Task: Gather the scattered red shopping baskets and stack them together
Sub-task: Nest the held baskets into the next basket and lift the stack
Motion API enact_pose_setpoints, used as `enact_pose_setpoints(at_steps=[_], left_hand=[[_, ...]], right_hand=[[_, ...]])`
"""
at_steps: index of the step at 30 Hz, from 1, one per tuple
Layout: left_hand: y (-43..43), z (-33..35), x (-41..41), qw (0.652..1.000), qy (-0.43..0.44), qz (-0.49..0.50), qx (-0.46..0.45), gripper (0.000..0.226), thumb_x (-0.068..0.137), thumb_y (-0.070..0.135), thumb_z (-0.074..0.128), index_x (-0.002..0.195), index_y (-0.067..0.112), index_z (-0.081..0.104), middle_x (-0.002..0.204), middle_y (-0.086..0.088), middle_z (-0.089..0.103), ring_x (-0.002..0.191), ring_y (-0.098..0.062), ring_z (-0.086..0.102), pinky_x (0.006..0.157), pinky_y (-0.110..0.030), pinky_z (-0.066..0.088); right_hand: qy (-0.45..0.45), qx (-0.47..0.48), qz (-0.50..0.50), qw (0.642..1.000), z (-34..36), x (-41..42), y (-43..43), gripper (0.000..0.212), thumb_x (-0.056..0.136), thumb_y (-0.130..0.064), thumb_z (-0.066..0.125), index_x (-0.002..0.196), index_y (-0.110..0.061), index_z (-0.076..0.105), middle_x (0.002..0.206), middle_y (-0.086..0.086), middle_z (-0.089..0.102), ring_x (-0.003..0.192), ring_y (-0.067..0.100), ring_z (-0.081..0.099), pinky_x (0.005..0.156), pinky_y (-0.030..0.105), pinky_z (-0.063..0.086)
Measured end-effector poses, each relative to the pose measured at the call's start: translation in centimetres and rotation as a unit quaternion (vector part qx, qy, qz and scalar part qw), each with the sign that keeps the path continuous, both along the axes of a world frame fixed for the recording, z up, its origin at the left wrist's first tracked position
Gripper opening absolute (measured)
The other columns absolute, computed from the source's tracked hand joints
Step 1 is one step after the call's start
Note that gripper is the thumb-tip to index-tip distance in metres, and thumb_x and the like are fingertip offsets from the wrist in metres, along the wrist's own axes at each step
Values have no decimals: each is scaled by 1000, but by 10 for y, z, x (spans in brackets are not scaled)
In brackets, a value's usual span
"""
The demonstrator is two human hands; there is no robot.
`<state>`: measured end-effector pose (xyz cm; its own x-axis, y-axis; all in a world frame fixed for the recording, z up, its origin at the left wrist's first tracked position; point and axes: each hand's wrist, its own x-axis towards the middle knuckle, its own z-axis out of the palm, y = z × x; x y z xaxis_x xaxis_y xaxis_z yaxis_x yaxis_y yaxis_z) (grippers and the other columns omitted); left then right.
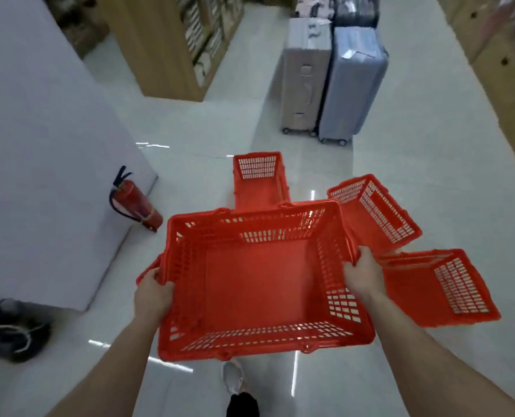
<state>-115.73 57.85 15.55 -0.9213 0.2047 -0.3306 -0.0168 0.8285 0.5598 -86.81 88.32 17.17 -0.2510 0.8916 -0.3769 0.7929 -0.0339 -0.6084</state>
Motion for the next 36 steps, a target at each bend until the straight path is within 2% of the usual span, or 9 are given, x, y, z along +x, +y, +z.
enact_pose_setpoints(at_steps=[3, 6, 8, 12, 17, 20, 25, 30, 36], left_hand=[[-38, -8, -34, 998, -12, 65, 14, 35, 80, 10, 64, 115, 14, 66, 94, -8, 72, 66, -16, 61, 62, -32, 44], [-68, -16, -60, 991, -43, 125, 15, 35, 84, 23, 66, 118, 14, 67, 99, -9, 74, 81, -27, 67, 73, -36, 49], [-83, -23, -72, 986, -54, 154, 24, 36, 85, 33, 66, 117, 16, 67, 97, -5, 75, 79, -23, 68, 73, -36, 50], [-105, -42, -87, 974, -76, 210, 33, 36, 88, 27, 64, 122, 14, 63, 102, -7, 74, 85, -26, 70, 83, -46, 56], [-113, -72, -93, 954, -93, 282, 44, 38, 90, 25, 66, 126, 15, 59, 102, -4, 73, 73, -17, 70, 65, -33, 55], [-105, -99, -93, 942, -97, 317, 58, 43, 91, 27, 67, 131, 18, 55, 108, -5, 72, 74, -15, 69, 68, -34, 55], [-87, -150, -97, 932, -99, 336, 91, 43, 87, 24, 69, 128, 18, 57, 107, -3, 72, 84, -22, 71, 84, -48, 57], [-76, -201, -106, 923, -128, 348, 100, 44, 87, 26, 71, 128, 18, 57, 108, -4, 72, 88, -26, 71, 88, -53, 56], [-77, -238, -107, 917, -178, 347, 86, 51, 74, 40, 76, 118, 22, 57, 108, -5, 71, 86, -22, 70, 83, -43, 53]], right_hand=[[-23, 11, 61, 998, -2, -80, -1, 36, 87, -21, 54, 123, -16, 56, 112, 15, 68, 107, 39, 62, 91, 39, 41], [-25, 5, 125, 992, -12, -147, -5, 33, 86, -18, 56, 118, -12, 58, 112, 20, 68, 106, 41, 62, 87, 39, 45], [-27, 4, 157, 987, -22, -187, -8, 32, 85, -16, 57, 116, -10, 59, 112, 22, 68, 106, 42, 62, 87, 39, 45], [-29, -1, 221, 975, -46, -252, -11, 34, 85, -19, 59, 118, -10, 58, 112, 18, 68, 107, 41, 62, 87, 41, 45], [-35, -14, 303, 952, -86, -321, -1, 43, 90, -28, 61, 127, -8, 53, 119, 19, 66, 110, 39, 62, 94, 42, 46], [-43, -19, 338, 940, -112, -359, 10, 45, 90, -31, 61, 127, -9, 50, 119, 19, 66, 109, 39, 62, 92, 42, 47], [-35, -25, 350, 936, -159, -396, 28, 48, 90, -30, 62, 131, -10, 48, 122, 16, 66, 111, 38, 62, 90, 38, 44], [-42, -72, 359, 930, -209, -407, 37, 54, 89, -37, 63, 135, -12, 46, 127, 14, 63, 116, 36, 59, 95, 39, 43], [-59, -85, 393, 914, -254, -406, 28, 56, 87, -23, 62, 138, -11, 43, 128, 15, 60, 118, 37, 57, 96, 38, 41]])
